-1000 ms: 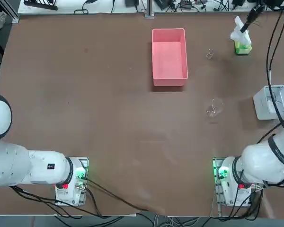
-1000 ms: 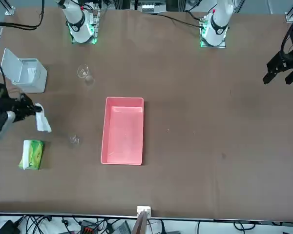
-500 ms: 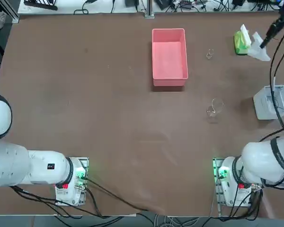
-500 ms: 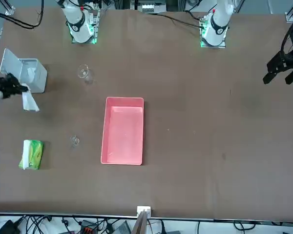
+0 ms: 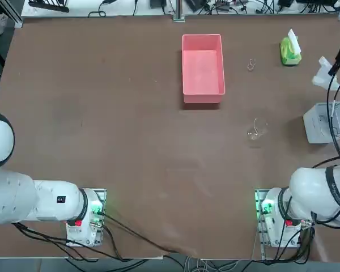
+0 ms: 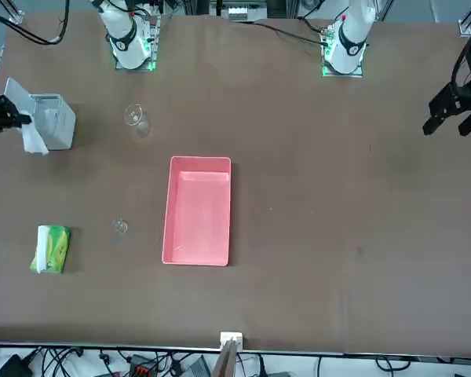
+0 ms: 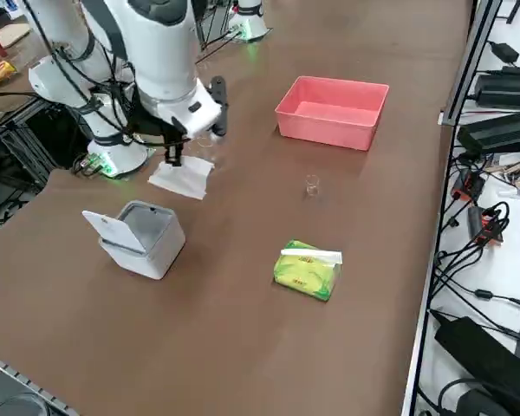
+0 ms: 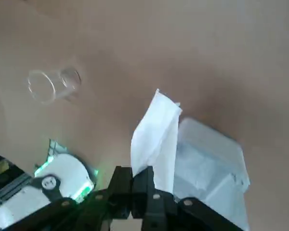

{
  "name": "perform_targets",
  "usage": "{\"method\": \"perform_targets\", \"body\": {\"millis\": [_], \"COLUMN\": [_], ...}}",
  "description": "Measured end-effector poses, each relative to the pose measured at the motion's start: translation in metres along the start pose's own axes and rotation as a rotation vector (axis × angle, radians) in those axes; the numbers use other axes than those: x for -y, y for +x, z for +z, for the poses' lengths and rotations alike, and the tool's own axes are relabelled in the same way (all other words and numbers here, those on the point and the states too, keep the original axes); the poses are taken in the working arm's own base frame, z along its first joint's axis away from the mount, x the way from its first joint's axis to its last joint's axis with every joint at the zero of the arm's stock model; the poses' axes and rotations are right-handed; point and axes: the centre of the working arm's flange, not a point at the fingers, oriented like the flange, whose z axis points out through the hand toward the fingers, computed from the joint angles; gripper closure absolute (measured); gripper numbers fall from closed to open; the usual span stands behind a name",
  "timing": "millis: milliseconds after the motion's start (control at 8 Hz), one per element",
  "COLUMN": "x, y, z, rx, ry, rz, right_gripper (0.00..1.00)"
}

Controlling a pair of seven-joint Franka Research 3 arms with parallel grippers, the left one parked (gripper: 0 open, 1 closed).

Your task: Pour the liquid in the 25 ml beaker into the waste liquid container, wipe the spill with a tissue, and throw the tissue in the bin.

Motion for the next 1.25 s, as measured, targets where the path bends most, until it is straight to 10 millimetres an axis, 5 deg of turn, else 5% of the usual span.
{"method": "perform_targets", "body": {"millis": [500, 1250], "x": [-0.030, -0.042], "y": [-0.045, -0.068], "z": [0.038, 0.058], "rx": [0.040, 0.085], "ry": [0.070, 0.092], "rz": [0.042, 0.033], "right_gripper": [0.97, 0.97]}}
